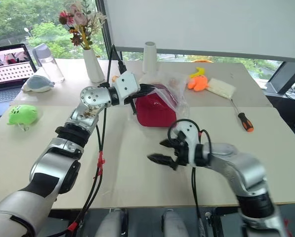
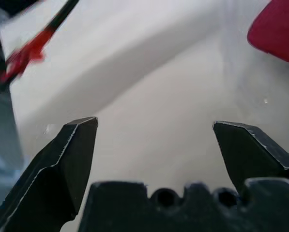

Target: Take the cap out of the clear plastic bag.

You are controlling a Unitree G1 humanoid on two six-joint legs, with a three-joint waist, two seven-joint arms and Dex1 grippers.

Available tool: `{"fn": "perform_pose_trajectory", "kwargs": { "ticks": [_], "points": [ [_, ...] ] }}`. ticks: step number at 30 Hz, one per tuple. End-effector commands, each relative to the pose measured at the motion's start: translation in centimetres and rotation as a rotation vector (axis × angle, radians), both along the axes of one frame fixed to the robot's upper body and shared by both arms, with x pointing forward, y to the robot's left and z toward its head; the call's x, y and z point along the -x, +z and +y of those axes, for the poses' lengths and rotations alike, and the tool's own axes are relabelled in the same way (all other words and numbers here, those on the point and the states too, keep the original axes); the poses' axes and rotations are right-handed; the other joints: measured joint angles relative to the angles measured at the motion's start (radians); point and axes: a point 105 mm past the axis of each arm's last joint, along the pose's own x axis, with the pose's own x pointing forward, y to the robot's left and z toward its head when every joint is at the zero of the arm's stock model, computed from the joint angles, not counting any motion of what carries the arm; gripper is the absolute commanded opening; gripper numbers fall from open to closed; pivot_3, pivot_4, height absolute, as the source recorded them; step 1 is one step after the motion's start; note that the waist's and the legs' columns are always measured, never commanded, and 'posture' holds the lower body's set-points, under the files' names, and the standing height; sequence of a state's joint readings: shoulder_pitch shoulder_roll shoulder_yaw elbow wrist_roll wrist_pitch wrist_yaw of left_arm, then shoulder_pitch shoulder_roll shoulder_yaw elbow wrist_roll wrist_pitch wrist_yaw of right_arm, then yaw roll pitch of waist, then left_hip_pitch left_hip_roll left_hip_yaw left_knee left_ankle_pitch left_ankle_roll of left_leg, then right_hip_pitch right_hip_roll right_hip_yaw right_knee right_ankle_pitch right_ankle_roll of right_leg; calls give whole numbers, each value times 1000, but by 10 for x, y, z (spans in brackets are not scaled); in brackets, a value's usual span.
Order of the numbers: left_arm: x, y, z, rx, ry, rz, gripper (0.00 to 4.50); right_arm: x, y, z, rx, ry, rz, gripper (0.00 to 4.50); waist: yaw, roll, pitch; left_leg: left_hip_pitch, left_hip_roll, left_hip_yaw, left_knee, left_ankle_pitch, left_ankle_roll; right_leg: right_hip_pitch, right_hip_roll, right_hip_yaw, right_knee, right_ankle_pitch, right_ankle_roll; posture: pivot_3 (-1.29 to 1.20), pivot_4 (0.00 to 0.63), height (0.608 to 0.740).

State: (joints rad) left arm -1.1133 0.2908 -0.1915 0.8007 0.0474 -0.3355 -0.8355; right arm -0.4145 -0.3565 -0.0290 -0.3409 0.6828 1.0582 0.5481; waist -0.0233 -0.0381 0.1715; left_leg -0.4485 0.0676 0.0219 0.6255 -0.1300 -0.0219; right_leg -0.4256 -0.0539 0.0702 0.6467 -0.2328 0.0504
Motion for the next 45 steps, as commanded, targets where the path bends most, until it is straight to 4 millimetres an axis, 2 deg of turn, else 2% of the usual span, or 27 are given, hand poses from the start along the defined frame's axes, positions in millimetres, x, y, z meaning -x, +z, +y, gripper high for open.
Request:
{"fn": "perform_pose_trajectory", "kwargs": {
  "ticks": [1, 5, 9, 13, 20, 23, 28, 34, 38, 42, 45],
  "points": [
    [4, 20, -5, 38, -25, -42, 70, -28, 4, -14, -148, -241, 93, 4500, 4, 0, 0, 0, 0, 0, 0, 0, 0, 0, 0, 0, 0, 0, 0, 0, 150, 740],
    [5, 19, -6, 33, -33, -38, 70, -38, -7, -13, -311, -358, 228, 4500, 12, 0, 0, -3, 0, 0, 0, 0, 0, -1, -1, -1, -1, 3, -5, 0, 150, 740],
    [6, 16, -7, 22, -37, -27, 70, -45, -26, -18, -462, -457, 377, 4500, 11, 0, 0, -5, -1, 0, 0, 0, 1, -2, -1, -1, -1, 4, -5, 0, 150, 740],
    [6, 16, -7, 21, -39, -27, 70, -53, -24, -22, -557, -502, 412, 4500, 7, 1, 0, -4, 0, 0, 0, 0, 1, -2, -1, -1, -1, 4, -4, 0, 150, 740],
    [6, 12, -5, 51, -31, 33, 70, -90, -29, -24, -664, -598, 450, 4500, -6, 1, 0, -4, 0, 0, 0, 0, 1, -2, 0, -1, -1, 3, -3, 0, 150, 740],
    [5, 8, -2, 39, -20, 38, 0, -98, -31, -19, -680, -614, 469, 3762, -15, 1, 0, -4, 0, -1, 0, 0, 1, -2, 0, -1, -1, 3, -3, 0, 150, 740],
    [5, 3, 3, 35, 0, 43, 0, -91, -25, -14, -681, -553, 477, 2115, -19, 1, 0, -4, 0, -1, -1, 0, 1, -2, 0, -1, -1, 3, -4, 0, 150, 740],
    [16, -22, 2, -38, -30, 106, 0, -82, 13, -41, -740, -532, 400, 86, -19, 1, 0, -4, 0, -1, -1, 0, 1, -2, -1, -1, -1, 4, -4, 0, 150, 740],
    [23, -32, -5, -22, -40, 149, 0, -64, 25, -33, -656, -427, 442, 34, -19, 1, 0, -4, 0, -1, -1, 0, 1, -2, -1, -1, -1, 4, -5, 0, 150, 740],
    [27, -36, -9, -23, -48, 164, 0, -35, 15, -24, -367, -312, 402, 34, -21, 1, 0, -4, 0, -1, -1, 0, 1, -2, -1, -1, -1, 4, -5, 0, 150, 740],
    [27, -37, -10, -23, -45, 167, 0, -18, 15, -23, -290, -227, 400, 34, -22, 2, 0, -4, 0, -1, -1, 0, 1, -2, -1, -1, -1, 4, -5, 0, 150, 740]
  ]
}}
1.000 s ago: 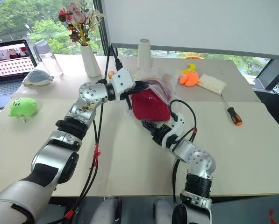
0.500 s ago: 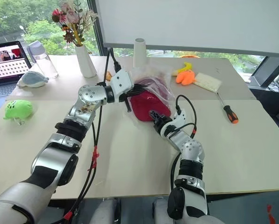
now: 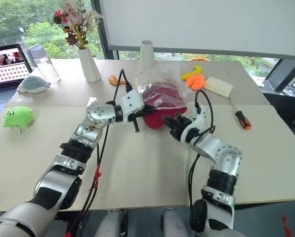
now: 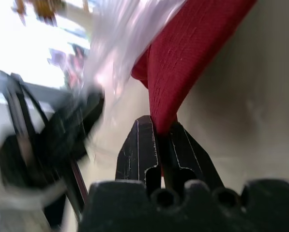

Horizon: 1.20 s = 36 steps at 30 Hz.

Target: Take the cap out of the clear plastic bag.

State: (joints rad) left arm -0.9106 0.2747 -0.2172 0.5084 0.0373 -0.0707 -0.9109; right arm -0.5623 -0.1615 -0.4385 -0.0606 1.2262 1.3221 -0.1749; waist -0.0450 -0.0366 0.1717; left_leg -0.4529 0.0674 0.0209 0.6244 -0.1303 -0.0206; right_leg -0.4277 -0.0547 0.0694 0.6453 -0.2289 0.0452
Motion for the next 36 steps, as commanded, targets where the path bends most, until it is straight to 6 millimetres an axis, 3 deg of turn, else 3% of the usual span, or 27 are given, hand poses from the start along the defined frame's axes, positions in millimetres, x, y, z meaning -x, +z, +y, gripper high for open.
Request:
{"fn": "perform_pose_trajectory", "kwargs": {
  "ticks": [1, 7, 11, 14, 17, 20, 23, 29, 33, 36],
  "points": [
    [3, 9, -4, 16, -10, -34, 0, 22, 14, 9, 22, 142, -55, 34, 0, 0, 0, 0, 0, 0, 0, 0, 0, 0, 0, 0, 0, 0, 0, 0, 150, 740],
    [5, 3, -9, 4, -20, -29, 0, 81, 30, 9, 108, 504, -146, 34, 2, 0, 0, 0, 0, 0, 0, 0, 1, 1, 0, 0, -2, 0, 0, 0, 150, 740],
    [7, 2, -9, -1, -23, -27, 0, 89, 34, -18, 167, 482, -158, 34, 5, 0, 0, -1, -1, 0, 0, -1, 3, 2, -1, 0, -5, 0, 1, 0, 150, 740],
    [7, 0, -7, -8, -22, -22, 0, 96, 63, -31, 137, 483, -313, 34, 6, 0, 0, -2, -2, 0, 2, -1, 3, 2, -2, 0, -5, -1, 4, 0, 150, 740],
    [8, -2, -7, -18, -25, -22, 0, 98, 92, -41, 71, 469, -475, 34, 3, 0, 0, -1, -2, 0, 2, -1, 3, 2, -2, 0, -5, -2, 8, 0, 150, 740],
    [8, -2, -7, -24, -25, -25, 0, 95, 87, -52, 158, 450, -473, 34, 5, 0, 0, 0, -2, 0, 2, -1, 3, 3, -2, 0, -5, -2, 8, 0, 150, 740],
    [7, 0, -7, -22, -21, -28, 0, 70, 76, -80, 161, 298, -357, 34, 7, 0, 0, -1, -2, 0, 2, -1, 3, 3, -2, 0, -5, -3, 8, 0, 150, 740],
    [8, -2, -5, -33, -20, -28, 0, 53, 89, -103, 138, 173, -418, 34, 9, 0, 0, -1, -3, 0, 2, -1, 3, 2, -2, 0, -5, -2, 9, 0, 150, 740],
    [8, -2, -6, -31, -12, -25, 0, 75, 121, -85, 30, 288, -596, 34, 9, 0, 0, -1, -3, 0, 2, -1, 3, 2, -2, 1, -5, -2, 9, 0, 150, 740],
    [8, -2, -5, -38, -13, -29, 0, 119, 157, -63, -121, 511, -749, 34, 11, 0, 0, -1, -3, 0, 2, -1, 3, 2, -2, 0, -5, -2, 9, 0, 150, 740]
  ]
}}
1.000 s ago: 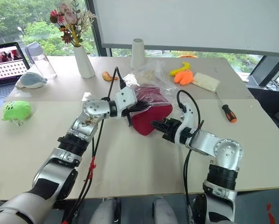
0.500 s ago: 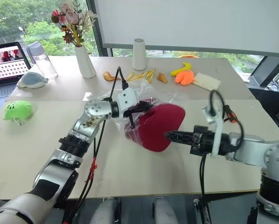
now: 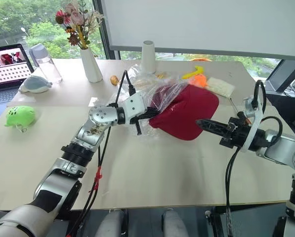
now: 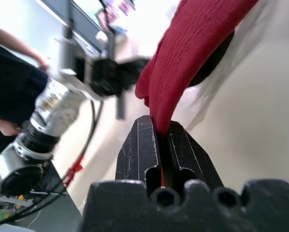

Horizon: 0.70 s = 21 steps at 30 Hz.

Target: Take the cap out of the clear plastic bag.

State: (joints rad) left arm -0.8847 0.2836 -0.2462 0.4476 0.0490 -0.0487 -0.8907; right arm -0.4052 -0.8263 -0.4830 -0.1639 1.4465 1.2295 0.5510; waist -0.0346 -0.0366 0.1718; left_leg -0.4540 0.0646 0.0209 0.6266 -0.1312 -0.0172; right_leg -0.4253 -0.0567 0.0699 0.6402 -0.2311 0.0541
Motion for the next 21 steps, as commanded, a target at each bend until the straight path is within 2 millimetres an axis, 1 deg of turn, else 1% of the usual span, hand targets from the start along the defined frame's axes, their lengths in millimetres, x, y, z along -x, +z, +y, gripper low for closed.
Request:
{"fn": "perform_pose_trajectory", "kwargs": {
  "ticks": [1, 2, 4, 5, 7, 9, 12, 15, 17, 21],
  "points": [
    [3, 3, -2, -18, -15, -23, 0, 69, 86, 28, -203, 358, -369, 34, 1, 0, 0, 0, 0, 0, 0, 0, 0, 0, 0, 0, 0, 0, 0, 0, 150, 740],
    [3, 4, -2, -19, -16, -31, 0, 81, 99, 33, -236, 421, -428, 34, 0, 0, 0, 0, 0, 0, 0, 0, 0, 0, 0, 0, 0, 0, 0, 0, 150, 740],
    [4, 10, -6, 5, -27, -38, 0, 93, 118, 44, -269, 500, -520, 34, -3, 1, 0, 0, 0, 0, 1, 0, 0, 0, 0, 0, 0, 1, 0, 0, 150, 740],
    [5, 12, -7, 12, -30, -39, 0, 94, 121, 48, -269, 514, -537, 34, -7, 1, 0, 0, 0, 0, 1, 0, 0, 0, 0, 1, 0, 0, 1, 0, 150, 740],
    [6, 14, -9, 16, -35, -42, 0, 93, 136, 50, -332, 501, -595, 34, -6, 1, 0, 2, 0, 0, 0, 0, 0, 2, 0, 0, 0, 0, 1, 0, 150, 740],
    [6, 13, -10, 14, -35, -43, 0, 87, 150, 45, -424, 469, -632, 34, -5, 1, 0, 3, 1, 0, 0, 0, 0, 3, 1, 0, -1, 0, 0, 0, 150, 740],
    [8, 11, -8, 3, -35, -40, 0, 80, 168, 38, -516, 400, -664, 34, 0, 1, 0, 1, 0, 0, 1, 0, 0, 2, 0, 0, -1, 1, 0, 0, 150, 740],
    [8, 10, -1, -17, -24, -44, 0, 64, 181, 29, -612, 311, -636, 34, 1, 1, 0, 1, 0, 0, 0, 0, 0, 1, 0, 0, 0, 4, -6, 0, 150, 740],
    [9, 7, 8, -61, -18, -48, 0, 48, 186, 23, -664, 230, -595, 34, 0, 1, 0, 1, 0, 0, 0, 0, 0, 1, 0, 0, 0, 4, -6, 0, 150, 740],
    [21, -9, 39, -292, -26, -63, 0, 27, 186, 18, -712, 129, -553, 34, -11, 1, 0, 1, 1, 1, -1, 0, 0, 0, 0, 0, 0, 4, -7, 0, 150, 740]
  ]
}}
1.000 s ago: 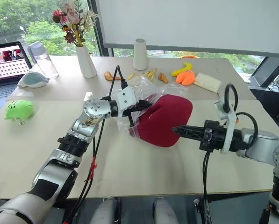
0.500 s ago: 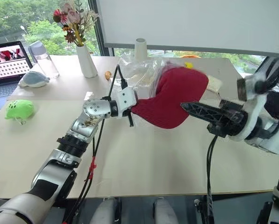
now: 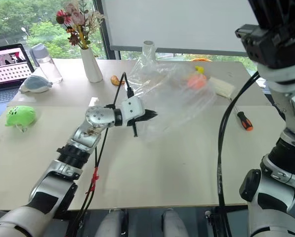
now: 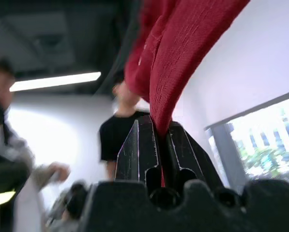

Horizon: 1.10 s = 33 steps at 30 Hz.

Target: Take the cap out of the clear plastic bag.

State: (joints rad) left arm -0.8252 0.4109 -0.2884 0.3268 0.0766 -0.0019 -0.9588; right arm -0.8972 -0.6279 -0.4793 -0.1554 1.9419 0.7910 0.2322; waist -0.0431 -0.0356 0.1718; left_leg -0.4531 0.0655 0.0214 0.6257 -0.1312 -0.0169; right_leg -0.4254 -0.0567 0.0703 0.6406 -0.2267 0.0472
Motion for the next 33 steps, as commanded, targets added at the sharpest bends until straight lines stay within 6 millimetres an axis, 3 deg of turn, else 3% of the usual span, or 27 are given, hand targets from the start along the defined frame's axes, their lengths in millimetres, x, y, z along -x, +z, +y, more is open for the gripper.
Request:
{"fn": "perform_pose_trajectory", "kwargs": {
  "ticks": [1, 5, 9, 13, 15, 17, 20, 23, 28, 33],
  "points": [
    [14, 3, 16, -153, -35, -57, 0, -8, 7, -7, -66, -64, 13, 34, -3, 1, 0, 0, 0, 0, 0, 0, 0, 0, 0, 0, 1, 0, -1, 0, 150, 740],
    [47, -11, 55, -285, -13, 39, 0, -48, 0, -16, -186, -113, 189, 34, -7, 3, 0, 1, 2, 1, -1, 0, 0, -1, 1, 0, 1, -1, -2, 0, 150, 740],
    [64, -16, 72, -335, 20, 73, 0, -89, -31, 0, -160, -132, 397, 34, -1, 3, 1, 1, 2, 1, -1, 0, 0, -1, 1, 0, 2, -1, -3, 0, 150, 740],
    [73, -21, 81, -336, 55, 100, 0, -111, -96, 52, 101, -132, 552, 34, 1, 3, 1, 1, 2, 1, -1, 0, 0, -1, 0, -1, 1, -1, -3, 0, 150, 740],
    [74, -22, 85, -342, 76, 106, 0, -100, -135, 84, 340, -136, 506, 34, 1, 3, 1, 0, 2, 1, -2, 0, 0, -2, 0, -1, 1, -2, -3, 0, 150, 740],
    [73, -20, 93, -345, 115, 100, 0, -96, -167, 93, 429, -102, 542, 34, 3, 3, 1, -2, 3, 1, -3, 0, 1, -4, 1, -1, 1, -3, -4, 0, 150, 740],
    [70, -15, 105, -349, 172, 93, 0, -105, -205, 90, 556, -178, 603, 34, 5, 3, 1, -8, 2, 1, -1, 0, 1, -11, 1, -1, 4, -3, -4, 0, 150, 740],
    [71, -14, 123, -369, 228, 99, 0, -120, -243, 71, 630, -255, 703, 34, 4, 3, 0, -8, 2, 2, 1, 0, 1, -11, 1, -1, 5, -2, -3, 0, 150, 740],
    [72, -15, 135, -368, 267, 115, 0, -140, -273, 48, 662, -365, 775, 34, 4, 3, 0, -5, 3, 2, 0, 0, 1, -9, 1, -1, 5, -3, -1, 0, 150, 740],
    [68, -15, 135, -353, 272, 106, 0, -164, -308, 26, 688, -500, 892, 1635, 1, 3, 0, -5, 3, 2, 0, 0, 1, -9, 1, -1, 5, -3, -1, 0, 150, 740]
  ]
}}
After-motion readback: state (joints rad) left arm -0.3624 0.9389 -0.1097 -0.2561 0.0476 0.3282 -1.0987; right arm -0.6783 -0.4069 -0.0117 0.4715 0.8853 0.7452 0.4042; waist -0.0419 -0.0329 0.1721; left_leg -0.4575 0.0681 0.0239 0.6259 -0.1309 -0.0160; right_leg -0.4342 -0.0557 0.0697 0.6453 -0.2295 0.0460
